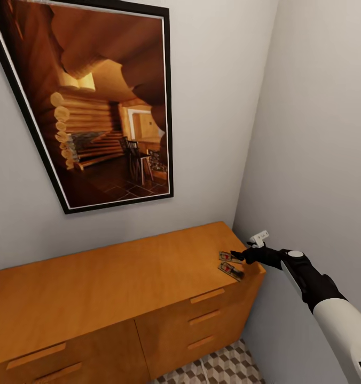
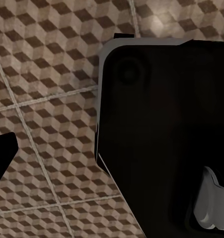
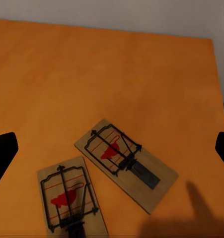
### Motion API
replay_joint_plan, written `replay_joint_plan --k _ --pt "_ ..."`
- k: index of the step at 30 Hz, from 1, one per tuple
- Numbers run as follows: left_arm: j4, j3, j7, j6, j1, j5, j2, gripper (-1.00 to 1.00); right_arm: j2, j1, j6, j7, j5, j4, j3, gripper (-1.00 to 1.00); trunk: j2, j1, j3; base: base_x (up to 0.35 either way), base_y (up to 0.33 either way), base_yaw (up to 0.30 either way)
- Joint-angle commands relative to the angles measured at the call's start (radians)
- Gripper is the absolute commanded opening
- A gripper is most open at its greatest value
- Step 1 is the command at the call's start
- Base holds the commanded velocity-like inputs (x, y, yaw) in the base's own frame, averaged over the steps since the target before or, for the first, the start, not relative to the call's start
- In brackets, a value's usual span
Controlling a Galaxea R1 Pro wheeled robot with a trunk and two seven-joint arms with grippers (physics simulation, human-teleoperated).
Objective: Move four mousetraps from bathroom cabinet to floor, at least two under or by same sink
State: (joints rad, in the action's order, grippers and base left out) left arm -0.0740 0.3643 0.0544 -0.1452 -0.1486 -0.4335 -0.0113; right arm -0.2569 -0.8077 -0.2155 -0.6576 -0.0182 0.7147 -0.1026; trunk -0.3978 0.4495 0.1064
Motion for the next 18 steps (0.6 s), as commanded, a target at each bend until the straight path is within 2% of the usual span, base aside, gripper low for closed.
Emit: replay_joint_plan --k 1,18 --pt "-0.004 0.008 0.001 -0.007 -0.002 -0.007 -0.001 1.00 -0.001 -0.001 -0.005 -0.002 -0.002 0.002 -0.002 1.00 -0.002 0.001 0.002 -0.031 0.000 0.000" --pt "-0.004 0.008 0.001 -0.007 -0.002 -0.007 -0.008 1.00 -0.001 -0.001 -0.005 -0.002 -0.002 0.002 -0.002 1.00 -0.002 0.001 0.002 -0.007 0.000 0.000"
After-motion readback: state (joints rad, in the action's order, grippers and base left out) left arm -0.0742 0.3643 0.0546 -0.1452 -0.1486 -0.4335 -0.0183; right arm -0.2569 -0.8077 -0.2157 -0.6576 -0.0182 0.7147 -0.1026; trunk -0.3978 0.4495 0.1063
